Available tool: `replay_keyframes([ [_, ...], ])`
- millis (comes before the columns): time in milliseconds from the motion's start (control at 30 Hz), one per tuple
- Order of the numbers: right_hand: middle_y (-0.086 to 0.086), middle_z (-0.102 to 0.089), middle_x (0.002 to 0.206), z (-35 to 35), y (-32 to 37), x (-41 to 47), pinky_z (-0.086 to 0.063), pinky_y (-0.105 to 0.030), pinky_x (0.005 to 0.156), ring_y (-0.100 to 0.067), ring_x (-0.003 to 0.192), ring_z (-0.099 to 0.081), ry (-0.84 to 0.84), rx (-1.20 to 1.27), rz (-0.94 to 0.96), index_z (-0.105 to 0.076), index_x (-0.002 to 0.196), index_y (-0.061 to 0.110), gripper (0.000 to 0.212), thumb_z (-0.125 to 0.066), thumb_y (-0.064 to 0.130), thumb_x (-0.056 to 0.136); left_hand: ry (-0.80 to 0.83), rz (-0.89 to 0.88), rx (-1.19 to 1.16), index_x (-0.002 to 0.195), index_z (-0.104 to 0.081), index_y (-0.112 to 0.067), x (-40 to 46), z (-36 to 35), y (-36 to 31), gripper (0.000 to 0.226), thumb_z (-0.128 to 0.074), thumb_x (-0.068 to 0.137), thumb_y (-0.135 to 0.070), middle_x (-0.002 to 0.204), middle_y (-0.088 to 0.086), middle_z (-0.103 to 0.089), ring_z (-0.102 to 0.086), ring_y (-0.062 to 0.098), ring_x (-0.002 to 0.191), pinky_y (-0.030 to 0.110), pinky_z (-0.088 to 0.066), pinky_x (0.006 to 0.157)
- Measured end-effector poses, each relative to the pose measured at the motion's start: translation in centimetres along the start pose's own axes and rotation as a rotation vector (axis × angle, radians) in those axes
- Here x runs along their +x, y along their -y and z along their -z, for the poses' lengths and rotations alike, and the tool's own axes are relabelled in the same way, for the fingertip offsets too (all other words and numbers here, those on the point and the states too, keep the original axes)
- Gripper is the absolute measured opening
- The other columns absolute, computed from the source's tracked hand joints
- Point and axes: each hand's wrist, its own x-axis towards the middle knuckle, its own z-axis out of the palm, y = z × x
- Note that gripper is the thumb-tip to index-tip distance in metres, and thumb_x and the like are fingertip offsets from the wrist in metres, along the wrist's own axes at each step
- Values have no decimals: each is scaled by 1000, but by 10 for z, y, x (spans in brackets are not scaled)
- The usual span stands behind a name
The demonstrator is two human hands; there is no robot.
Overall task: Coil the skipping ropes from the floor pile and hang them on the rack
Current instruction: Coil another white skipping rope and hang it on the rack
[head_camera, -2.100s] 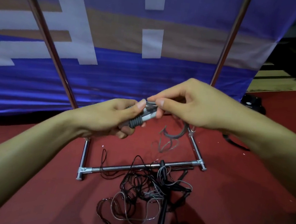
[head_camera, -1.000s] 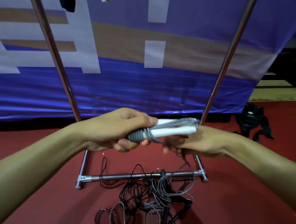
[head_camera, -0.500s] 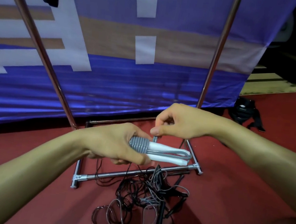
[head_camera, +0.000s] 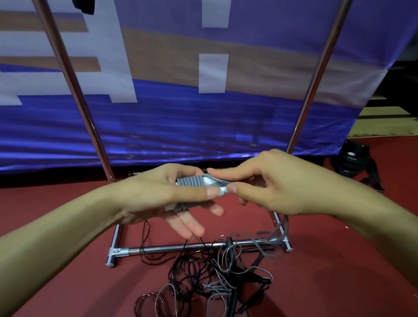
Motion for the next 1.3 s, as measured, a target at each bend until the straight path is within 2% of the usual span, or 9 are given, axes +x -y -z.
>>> replay_keyframes([
  [133,32,-63,92,-11,0,-2,-45,-16,77,5,82,-59,-111,-112,123,-53,145,46,45,-57,30,103,-6,-74,-27,126,-66,-13,1,6,1,41,-62,92,-36,114,6,-75,-72,20,80,24,-53,54],
  [233,13,-59,93,-19,-1,-1,-35,-7,77,5,85,-52,-199,-119,164,-59,142,36,40,-57,29,103,-36,-63,-159,119,-66,-10,6,1,-2,33,-59,97,-34,98,3,-66,-57,12,68,20,-38,49],
  [367,12,-58,100,-19,2,-5,-39,-10,75,0,86,-55,-249,-51,163,-55,147,32,48,-50,48,102,-132,-55,-308,103,-67,-11,10,-3,-12,41,-53,101,-50,83,2,-58,-40,10,57,20,-17,48],
  [500,11,-68,83,-22,-1,-5,-51,-21,69,-7,70,-64,-363,79,68,-64,131,29,28,-52,33,105,-242,-153,-240,98,-64,-9,12,-2,-16,27,-55,104,-33,77,3,-55,-36,9,50,15,-20,39],
  [700,5,-55,78,-32,-6,-8,-49,-19,67,-8,69,-52,134,693,-208,-70,96,14,40,-42,41,102,-176,-166,-99,105,-62,-8,9,-4,-15,15,-61,101,-22,74,1,-56,-36,9,48,15,-26,37],
  [967,-5,-78,89,-25,-20,-5,-59,-32,82,-24,87,-76,259,475,-69,-67,101,0,22,-66,22,98,49,-148,-45,105,-66,-6,-1,-7,-16,23,-73,85,-14,77,11,-70,-61,14,46,13,-31,31],
  [1033,5,-78,97,-24,-18,-7,-59,-31,86,-11,91,-74,243,308,-16,-75,113,23,16,-66,24,99,153,-84,-46,111,-59,-3,-2,-5,-13,32,-75,85,-11,85,17,-74,-65,16,46,14,-34,31],
  [1100,15,-75,86,-20,-16,-6,-56,-27,74,-1,77,-68,231,106,-12,-74,91,49,28,-66,24,100,286,-26,-2,110,-53,-2,-3,-1,-11,30,-74,89,-8,97,22,-76,-67,16,48,15,-35,32],
  [1300,17,-68,72,-6,-15,-1,-50,-28,67,-9,64,-60,229,-28,-15,-73,86,27,17,-63,32,99,451,194,477,129,-52,-13,-4,-6,-8,37,-70,97,-14,97,-7,-78,-59,9,51,20,-32,38],
])
